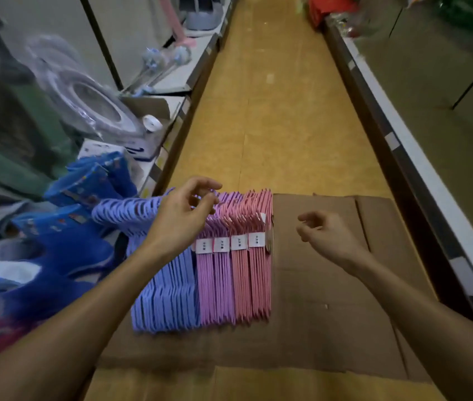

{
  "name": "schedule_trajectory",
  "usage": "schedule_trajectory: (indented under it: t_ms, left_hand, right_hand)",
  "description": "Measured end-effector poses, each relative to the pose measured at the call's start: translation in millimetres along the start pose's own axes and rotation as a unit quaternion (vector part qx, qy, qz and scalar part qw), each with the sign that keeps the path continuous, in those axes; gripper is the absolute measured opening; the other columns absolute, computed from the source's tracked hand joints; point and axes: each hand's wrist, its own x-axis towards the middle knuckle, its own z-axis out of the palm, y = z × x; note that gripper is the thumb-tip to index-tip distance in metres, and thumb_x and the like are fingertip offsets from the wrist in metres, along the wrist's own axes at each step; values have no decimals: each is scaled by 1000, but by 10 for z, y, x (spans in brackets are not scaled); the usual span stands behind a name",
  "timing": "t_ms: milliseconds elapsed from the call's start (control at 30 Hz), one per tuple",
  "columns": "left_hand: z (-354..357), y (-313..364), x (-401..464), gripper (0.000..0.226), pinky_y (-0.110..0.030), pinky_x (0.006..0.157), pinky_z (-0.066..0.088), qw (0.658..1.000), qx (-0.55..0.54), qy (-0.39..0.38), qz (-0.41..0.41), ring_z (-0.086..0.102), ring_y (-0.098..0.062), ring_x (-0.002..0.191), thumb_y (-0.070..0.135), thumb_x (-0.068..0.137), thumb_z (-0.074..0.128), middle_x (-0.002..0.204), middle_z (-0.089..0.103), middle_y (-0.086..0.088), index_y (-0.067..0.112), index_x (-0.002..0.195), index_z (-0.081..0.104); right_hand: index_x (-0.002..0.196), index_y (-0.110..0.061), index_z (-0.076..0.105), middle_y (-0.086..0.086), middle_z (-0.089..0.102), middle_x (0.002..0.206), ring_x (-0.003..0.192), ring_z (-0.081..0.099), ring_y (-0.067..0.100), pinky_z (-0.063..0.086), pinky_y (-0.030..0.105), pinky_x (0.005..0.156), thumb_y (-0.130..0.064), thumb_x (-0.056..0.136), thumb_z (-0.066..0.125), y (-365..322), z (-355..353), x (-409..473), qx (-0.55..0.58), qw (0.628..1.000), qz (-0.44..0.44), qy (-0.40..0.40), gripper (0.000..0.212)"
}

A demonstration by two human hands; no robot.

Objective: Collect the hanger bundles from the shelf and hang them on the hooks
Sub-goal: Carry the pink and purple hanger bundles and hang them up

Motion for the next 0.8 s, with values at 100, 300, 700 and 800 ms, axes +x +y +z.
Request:
schedule_trajectory:
  t_ms: [100,300,700,800]
  left_hand:
    - [321,-506,144,17,-31,79,53,998,57,-11,37,62,-8,87,17,98,56,96,66,10,23,112,65]
    - [728,-1085,486,52,-29,111,31,945,282,-128,110,43,-21,133,22,97,56,144,46,-8,12,146,41]
    - [968,-1281,581,69,-33,119,20,893,394,-192,105,21,-21,148,32,97,53,164,17,-3,18,157,21]
    - [973,-1279,590,73,-35,120,21,897,382,-195,110,21,-20,149,35,95,57,164,18,-3,19,157,21]
  right_hand:
    - [127,-11,57,2,64,104,97,62,16,51,27,79,-24,96,60,432,414,210,9,999,20,-32,34]
    - [112,-20,54,-1,66,99,91,65,12,57,37,87,-26,92,68,1037,1115,400,72,990,71,-95,26]
    - [112,-12,65,6,78,94,86,76,21,59,37,75,-20,85,74,1302,2032,461,381,895,187,-138,30]
    - [117,-9,65,11,77,102,95,74,28,57,47,89,-18,82,77,1338,2030,473,417,876,193,-145,39]
